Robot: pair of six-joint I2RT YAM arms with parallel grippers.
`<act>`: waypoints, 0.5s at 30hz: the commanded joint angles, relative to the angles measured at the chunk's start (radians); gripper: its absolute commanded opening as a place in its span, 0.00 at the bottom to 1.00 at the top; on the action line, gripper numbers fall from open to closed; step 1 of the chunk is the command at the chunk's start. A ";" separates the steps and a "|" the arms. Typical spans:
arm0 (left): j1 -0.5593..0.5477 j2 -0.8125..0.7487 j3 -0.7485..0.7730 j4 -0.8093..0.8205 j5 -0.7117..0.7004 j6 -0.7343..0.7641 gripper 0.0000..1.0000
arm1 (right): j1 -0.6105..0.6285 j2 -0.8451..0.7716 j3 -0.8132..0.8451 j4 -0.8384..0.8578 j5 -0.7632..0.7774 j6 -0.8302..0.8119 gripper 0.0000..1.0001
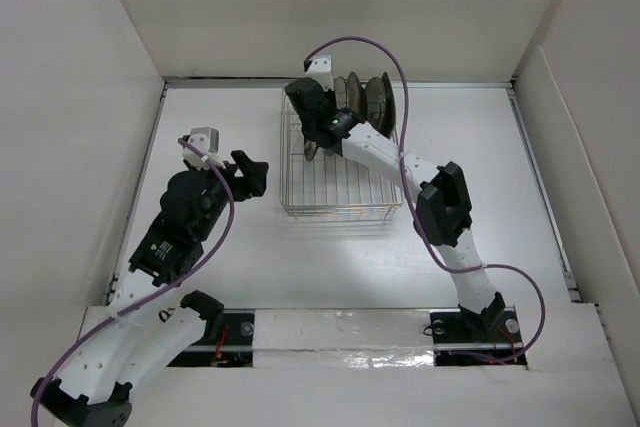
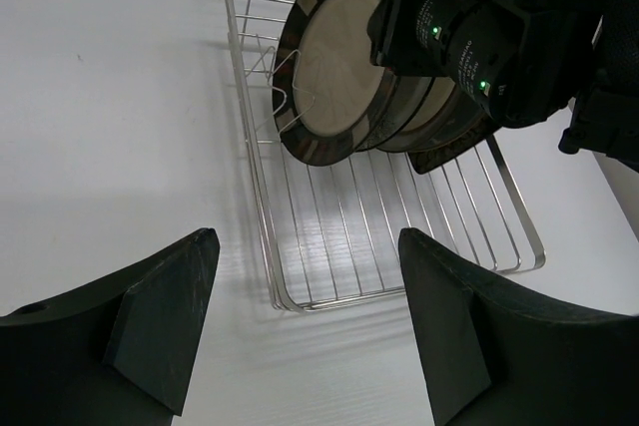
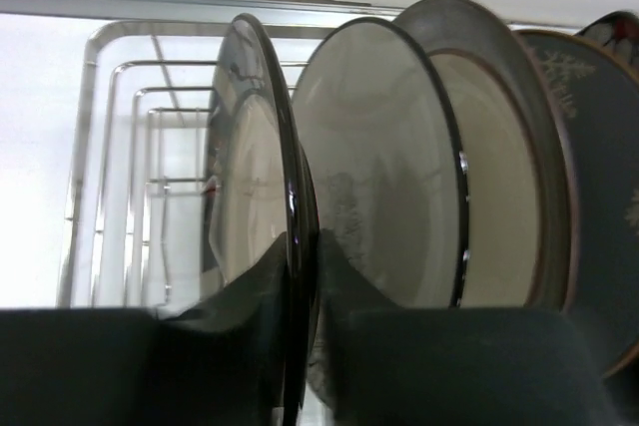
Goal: Load the plates into the dish rack
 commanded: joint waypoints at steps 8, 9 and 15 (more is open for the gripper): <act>0.033 -0.006 0.014 0.031 0.000 -0.005 0.70 | 0.027 -0.211 -0.117 0.191 -0.071 0.029 0.85; 0.033 -0.006 0.014 0.033 -0.003 -0.007 0.70 | 0.027 -0.241 -0.166 0.213 -0.084 0.031 0.88; 0.033 -0.014 0.005 0.048 -0.021 0.007 0.70 | 0.027 -0.542 -0.432 0.313 -0.130 0.037 1.00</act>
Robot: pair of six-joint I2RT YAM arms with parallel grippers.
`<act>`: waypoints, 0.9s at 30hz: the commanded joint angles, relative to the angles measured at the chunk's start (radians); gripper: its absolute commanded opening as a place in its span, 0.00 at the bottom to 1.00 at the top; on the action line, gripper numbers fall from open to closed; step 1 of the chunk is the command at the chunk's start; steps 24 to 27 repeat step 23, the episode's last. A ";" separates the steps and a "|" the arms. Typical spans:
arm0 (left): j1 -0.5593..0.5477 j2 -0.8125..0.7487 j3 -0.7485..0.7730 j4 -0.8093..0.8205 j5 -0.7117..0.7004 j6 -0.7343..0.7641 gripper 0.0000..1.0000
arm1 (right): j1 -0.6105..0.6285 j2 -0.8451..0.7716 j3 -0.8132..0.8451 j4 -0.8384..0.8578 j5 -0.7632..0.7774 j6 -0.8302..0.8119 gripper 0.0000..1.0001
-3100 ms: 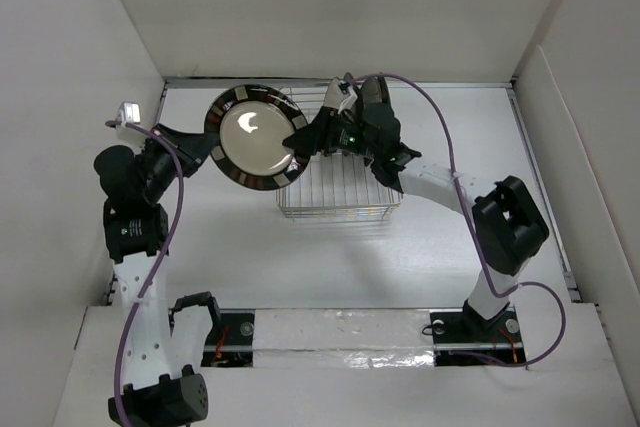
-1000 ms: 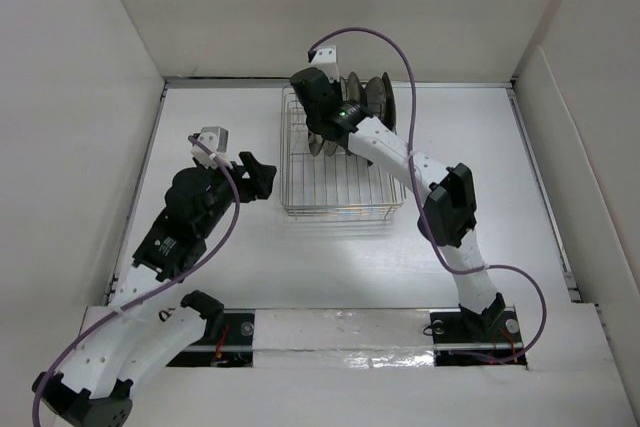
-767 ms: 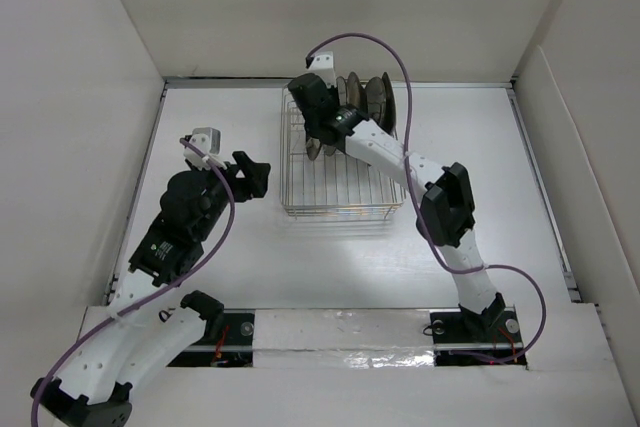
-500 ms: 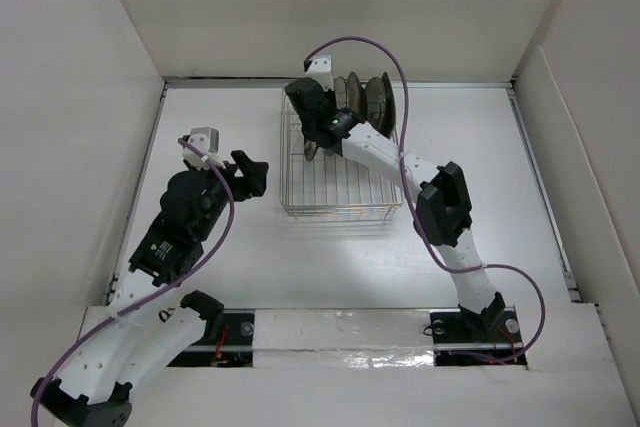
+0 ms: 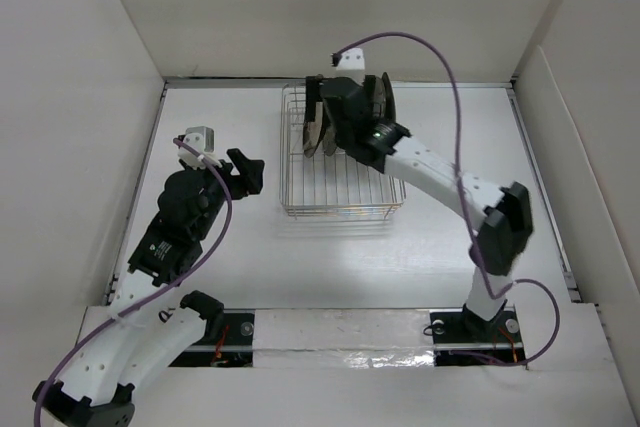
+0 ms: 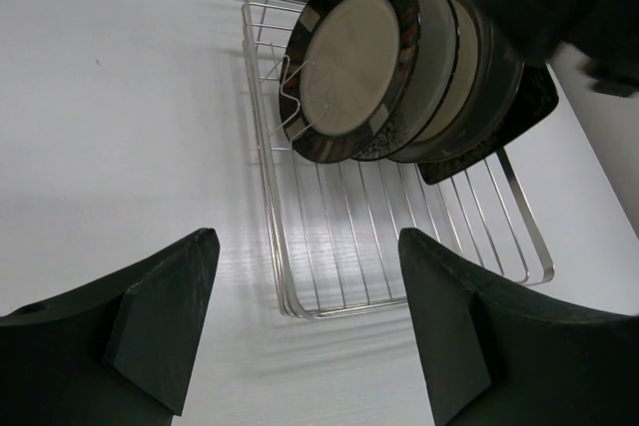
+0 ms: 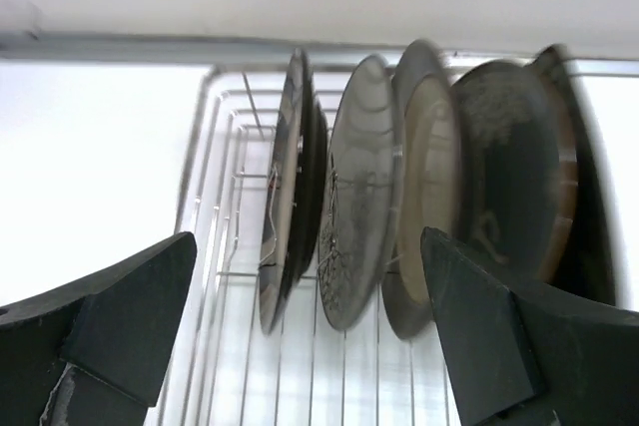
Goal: Load the plates into the dish rack
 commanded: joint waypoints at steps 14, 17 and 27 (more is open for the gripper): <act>0.004 -0.078 -0.023 0.117 -0.058 0.006 0.68 | -0.082 -1.218 -1.066 0.294 -0.013 0.111 0.95; 0.004 -0.076 -0.017 0.120 -0.070 0.003 0.68 | -0.137 -1.332 -1.166 0.264 -0.048 0.135 0.94; 0.004 -0.047 -0.006 0.129 -0.058 -0.007 0.67 | -0.192 -1.382 -1.178 0.259 -0.142 0.164 0.94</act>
